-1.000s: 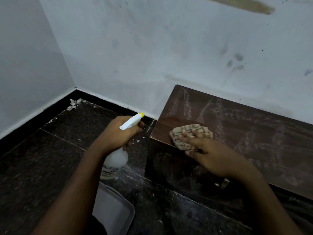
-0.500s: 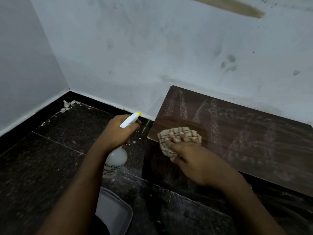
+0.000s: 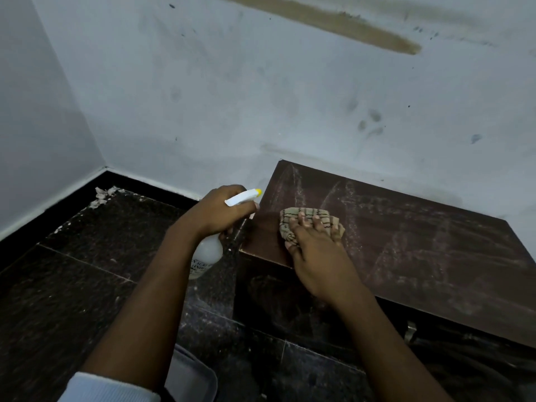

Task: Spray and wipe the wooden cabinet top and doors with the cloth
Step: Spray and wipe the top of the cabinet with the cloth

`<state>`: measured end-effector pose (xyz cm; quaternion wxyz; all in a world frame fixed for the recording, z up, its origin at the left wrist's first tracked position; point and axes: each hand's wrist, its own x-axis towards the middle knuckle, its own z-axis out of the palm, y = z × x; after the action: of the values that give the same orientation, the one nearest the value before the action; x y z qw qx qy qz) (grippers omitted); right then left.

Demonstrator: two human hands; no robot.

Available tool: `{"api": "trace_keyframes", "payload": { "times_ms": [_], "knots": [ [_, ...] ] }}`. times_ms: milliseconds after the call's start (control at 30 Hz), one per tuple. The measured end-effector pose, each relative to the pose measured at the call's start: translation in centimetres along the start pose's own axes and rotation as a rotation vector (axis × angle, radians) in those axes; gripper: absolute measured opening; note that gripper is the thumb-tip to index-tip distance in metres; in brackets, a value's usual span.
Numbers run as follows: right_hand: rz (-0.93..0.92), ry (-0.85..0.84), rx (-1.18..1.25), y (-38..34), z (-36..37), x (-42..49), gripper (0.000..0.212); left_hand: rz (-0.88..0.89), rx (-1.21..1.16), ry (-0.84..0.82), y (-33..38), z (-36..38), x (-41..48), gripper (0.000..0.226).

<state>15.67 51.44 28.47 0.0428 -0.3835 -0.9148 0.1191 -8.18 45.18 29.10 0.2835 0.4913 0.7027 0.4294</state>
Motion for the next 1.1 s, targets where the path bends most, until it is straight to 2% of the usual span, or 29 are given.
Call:
{"api": "trace_keyframes", "payload": {
  "times_ms": [167,333,433,600,800,967,1033,1100],
  "knots": [
    [0.097,-0.008,-0.011,0.5,-0.2,0.5,0.058,0.049,0.177,-0.025,0.8,0.5,2.2,0.025],
    [0.098,0.047,-0.137,0.2,0.3,0.4,0.059,0.032,0.181,-0.07,0.0,0.1,2.3,0.033],
    [0.119,0.046,-0.177,0.2,0.6,0.8,0.062,0.051,0.168,-0.071,-0.5,-0.2,2.3,0.025],
    [0.19,-0.053,-0.031,0.2,-0.7,4.1,0.067,0.07,0.142,-0.079,-1.0,-0.4,2.2,0.025],
    [0.072,-0.093,-0.106,-1.3,-0.3,9.6,0.079,0.048,0.058,-0.065,-0.9,-0.6,1.9,0.03],
    [-0.182,-0.171,-0.12,-0.5,-0.6,4.7,0.067,0.008,-0.045,-0.035,-1.4,-0.7,1.9,0.032],
    [-0.157,-0.175,-0.107,2.1,-1.2,3.6,0.062,0.023,-0.028,-0.043,-1.4,-0.5,2.0,0.03],
    [-0.01,-0.163,-0.107,4.7,-2.0,5.5,0.06,0.022,-0.011,-0.04,-1.5,-0.3,2.1,0.031]
  ]
}}
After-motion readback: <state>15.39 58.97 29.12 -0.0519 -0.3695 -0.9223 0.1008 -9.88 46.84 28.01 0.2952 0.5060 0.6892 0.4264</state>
